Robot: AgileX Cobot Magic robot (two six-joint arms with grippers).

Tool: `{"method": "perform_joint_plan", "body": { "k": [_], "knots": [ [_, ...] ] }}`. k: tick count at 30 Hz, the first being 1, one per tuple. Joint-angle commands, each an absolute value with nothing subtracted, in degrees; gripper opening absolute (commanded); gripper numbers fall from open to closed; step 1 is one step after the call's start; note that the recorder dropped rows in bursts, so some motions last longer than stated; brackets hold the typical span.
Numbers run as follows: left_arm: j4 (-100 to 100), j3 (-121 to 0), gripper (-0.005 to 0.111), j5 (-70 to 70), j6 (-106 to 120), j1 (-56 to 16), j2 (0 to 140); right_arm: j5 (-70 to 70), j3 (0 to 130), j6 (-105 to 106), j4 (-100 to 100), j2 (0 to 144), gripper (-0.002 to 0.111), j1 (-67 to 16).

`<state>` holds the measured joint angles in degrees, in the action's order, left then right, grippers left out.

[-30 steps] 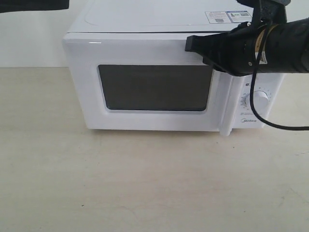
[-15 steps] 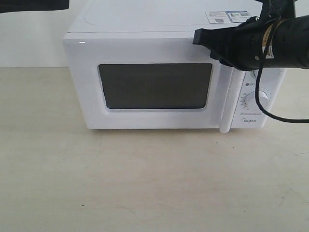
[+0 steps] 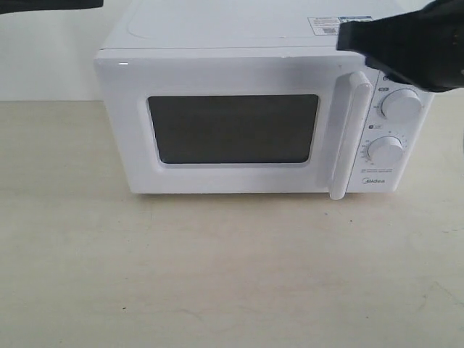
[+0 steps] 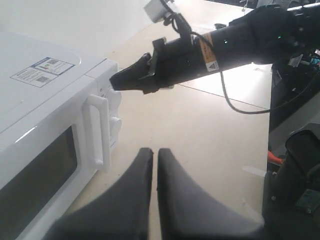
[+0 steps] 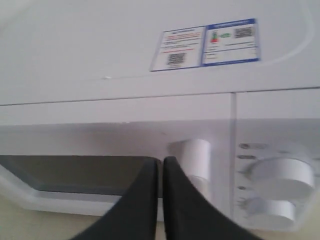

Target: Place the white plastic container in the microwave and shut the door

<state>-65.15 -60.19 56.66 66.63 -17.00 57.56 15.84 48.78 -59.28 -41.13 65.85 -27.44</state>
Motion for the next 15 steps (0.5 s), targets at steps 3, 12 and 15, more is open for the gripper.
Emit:
{"method": "perform_joint_plan", "body": {
  "k": [3,12,15],
  "knots": [
    [-65.1,-60.5,0.004,59.2,65.1,-17.2,57.1,31.6,48.4,-51.5,-39.6,56.4,0.0,-27.5],
    [-67.3,-60.5,0.004,58.7,65.1,-17.2,57.1,34.2,42.5,-49.8,-37.5,40.6,0.0,-27.5],
    [-67.5,-60.5,0.004,58.3,65.1,-17.2,57.1,36.4,42.5,-50.0,-37.5,37.9,0.0,-27.5]
  ]
}}
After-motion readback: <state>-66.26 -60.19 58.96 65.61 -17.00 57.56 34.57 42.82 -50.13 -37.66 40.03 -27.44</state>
